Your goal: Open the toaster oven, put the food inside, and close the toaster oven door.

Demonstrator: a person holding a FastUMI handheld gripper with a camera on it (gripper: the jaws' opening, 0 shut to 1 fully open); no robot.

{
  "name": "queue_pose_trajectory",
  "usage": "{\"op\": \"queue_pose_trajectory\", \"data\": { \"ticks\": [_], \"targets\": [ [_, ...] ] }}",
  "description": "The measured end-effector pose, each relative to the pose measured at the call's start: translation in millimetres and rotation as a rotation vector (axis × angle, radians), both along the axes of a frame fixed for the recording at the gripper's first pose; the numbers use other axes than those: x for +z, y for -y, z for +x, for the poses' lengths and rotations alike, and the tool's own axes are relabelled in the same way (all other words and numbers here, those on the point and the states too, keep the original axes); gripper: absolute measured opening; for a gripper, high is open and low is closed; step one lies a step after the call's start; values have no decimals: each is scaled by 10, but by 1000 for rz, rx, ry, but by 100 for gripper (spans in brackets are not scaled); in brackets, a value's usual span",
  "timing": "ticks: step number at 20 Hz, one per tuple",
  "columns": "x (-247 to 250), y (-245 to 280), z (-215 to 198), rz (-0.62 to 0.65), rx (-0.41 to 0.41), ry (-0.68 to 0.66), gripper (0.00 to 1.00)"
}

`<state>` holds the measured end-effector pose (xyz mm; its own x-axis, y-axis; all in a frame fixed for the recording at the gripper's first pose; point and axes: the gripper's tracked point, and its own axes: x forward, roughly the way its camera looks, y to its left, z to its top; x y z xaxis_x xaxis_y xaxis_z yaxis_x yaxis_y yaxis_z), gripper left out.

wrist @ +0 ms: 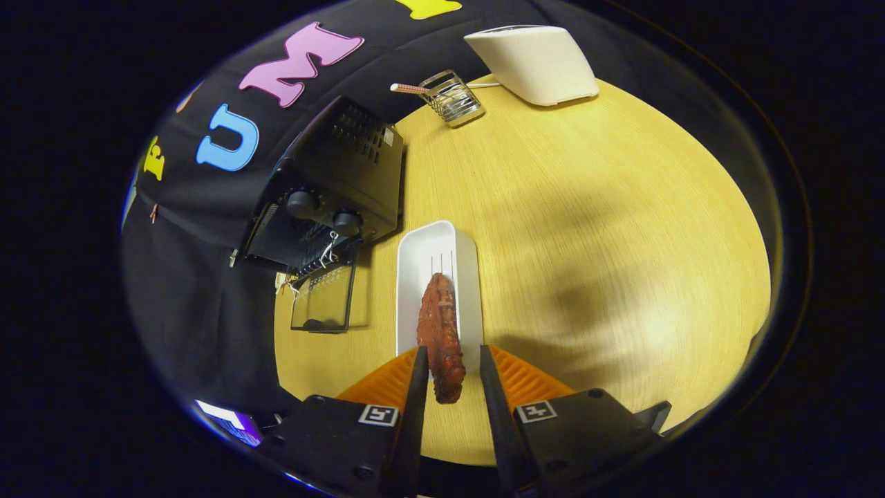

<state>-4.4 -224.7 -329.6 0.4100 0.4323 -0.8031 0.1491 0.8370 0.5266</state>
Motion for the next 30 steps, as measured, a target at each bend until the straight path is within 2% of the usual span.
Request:
{"op": "queue_pose_trajectory", "data": {
  "ticks": [2,3,5,8,11,20,23,27,30],
  "targets": [
    [-14,0,-11,22,-10,-32,46],
    [41,28,30,35,-34,-25,39],
    [-10,4,40,55,-29,-47,23],
    [-32,0,28,79,-23,-54,22],
    [-8,-11,2,96,-8,-55,16],
    [314,58,48,137,-73,-33,14],
    [513,43,42,121,-65,4,14],
    [770,-55,5,93,-61,51,14],
    [1010,-257,-4,105,-87,73,14]
  ]
}}
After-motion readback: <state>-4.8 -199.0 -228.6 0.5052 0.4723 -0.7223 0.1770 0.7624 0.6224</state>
